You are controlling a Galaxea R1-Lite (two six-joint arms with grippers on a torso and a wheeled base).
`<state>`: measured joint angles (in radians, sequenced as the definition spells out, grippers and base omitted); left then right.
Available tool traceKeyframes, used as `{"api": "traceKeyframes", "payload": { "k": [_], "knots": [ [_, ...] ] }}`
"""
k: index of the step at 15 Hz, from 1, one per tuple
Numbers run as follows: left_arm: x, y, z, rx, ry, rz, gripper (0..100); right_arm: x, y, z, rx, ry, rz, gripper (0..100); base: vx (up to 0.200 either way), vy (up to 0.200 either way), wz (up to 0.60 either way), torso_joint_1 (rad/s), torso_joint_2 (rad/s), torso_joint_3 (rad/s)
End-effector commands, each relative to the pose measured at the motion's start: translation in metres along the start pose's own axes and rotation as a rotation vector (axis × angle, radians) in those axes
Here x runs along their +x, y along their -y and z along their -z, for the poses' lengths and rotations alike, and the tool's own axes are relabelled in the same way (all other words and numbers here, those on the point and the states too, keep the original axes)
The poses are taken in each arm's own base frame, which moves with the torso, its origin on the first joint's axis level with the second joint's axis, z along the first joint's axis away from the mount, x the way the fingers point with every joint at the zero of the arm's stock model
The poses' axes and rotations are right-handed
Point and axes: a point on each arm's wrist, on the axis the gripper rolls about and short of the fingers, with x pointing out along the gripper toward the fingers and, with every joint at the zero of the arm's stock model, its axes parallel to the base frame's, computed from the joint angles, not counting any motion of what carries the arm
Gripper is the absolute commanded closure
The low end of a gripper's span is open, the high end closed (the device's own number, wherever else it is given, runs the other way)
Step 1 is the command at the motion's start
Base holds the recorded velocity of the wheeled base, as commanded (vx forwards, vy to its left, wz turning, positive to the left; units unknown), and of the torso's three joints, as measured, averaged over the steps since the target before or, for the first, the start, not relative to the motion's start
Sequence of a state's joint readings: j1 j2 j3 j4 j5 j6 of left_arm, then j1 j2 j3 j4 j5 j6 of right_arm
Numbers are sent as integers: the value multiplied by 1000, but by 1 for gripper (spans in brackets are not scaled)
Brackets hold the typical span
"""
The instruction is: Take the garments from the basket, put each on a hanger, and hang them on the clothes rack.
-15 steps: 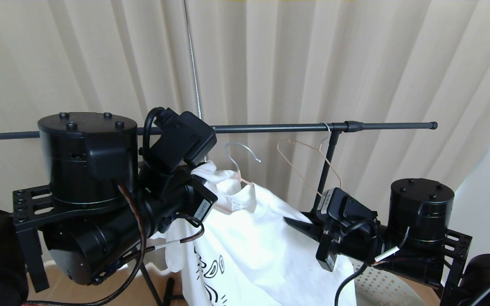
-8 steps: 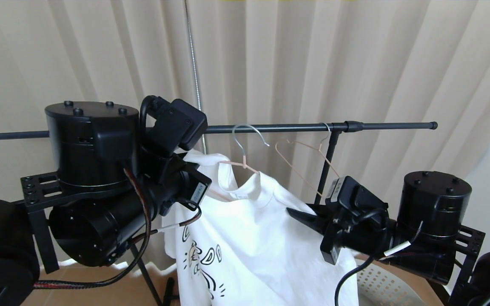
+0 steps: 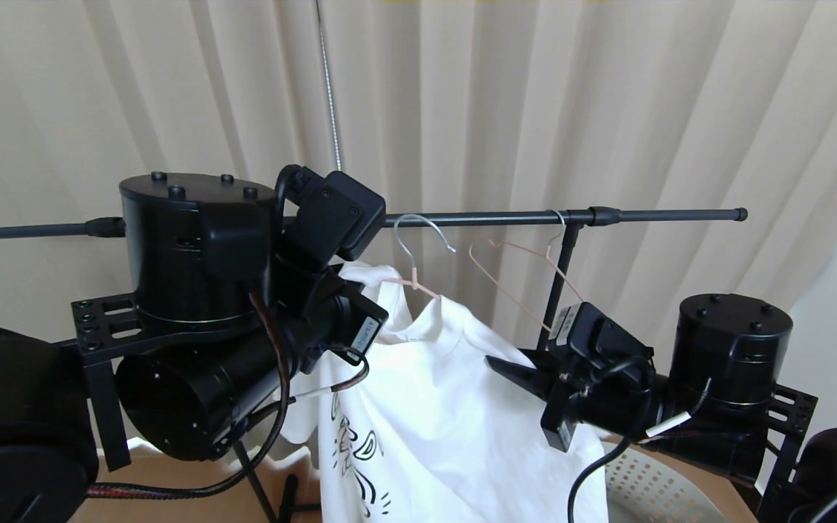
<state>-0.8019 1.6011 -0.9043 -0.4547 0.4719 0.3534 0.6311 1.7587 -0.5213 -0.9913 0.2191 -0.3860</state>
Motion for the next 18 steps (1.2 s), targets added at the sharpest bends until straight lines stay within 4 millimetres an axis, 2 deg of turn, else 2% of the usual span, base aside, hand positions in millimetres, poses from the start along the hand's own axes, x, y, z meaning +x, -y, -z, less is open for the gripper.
{"api": "traceKeyframes", "payload": {
  "k": [1,7,15,16,18],
  "knots": [
    [-2,6,-2,-11,2,23,100,4,0,2,2,-7,4,100,0,0,0,0,0,0],
    [-5,4,-9,-106,-78,49,100,3,3,-4,17,13,15,100,0,0,0,0,0,0],
    [-3,9,-3,-101,-102,60,100,-3,6,-15,32,94,55,100,0,0,0,0,0,0],
    [-2,10,-2,-98,-106,62,0,-3,6,-15,31,95,56,100,0,0,0,0,0,0],
    [0,11,-2,-97,-109,62,0,-4,6,-15,31,97,56,100,0,0,0,0,0,0]
  ]
}}
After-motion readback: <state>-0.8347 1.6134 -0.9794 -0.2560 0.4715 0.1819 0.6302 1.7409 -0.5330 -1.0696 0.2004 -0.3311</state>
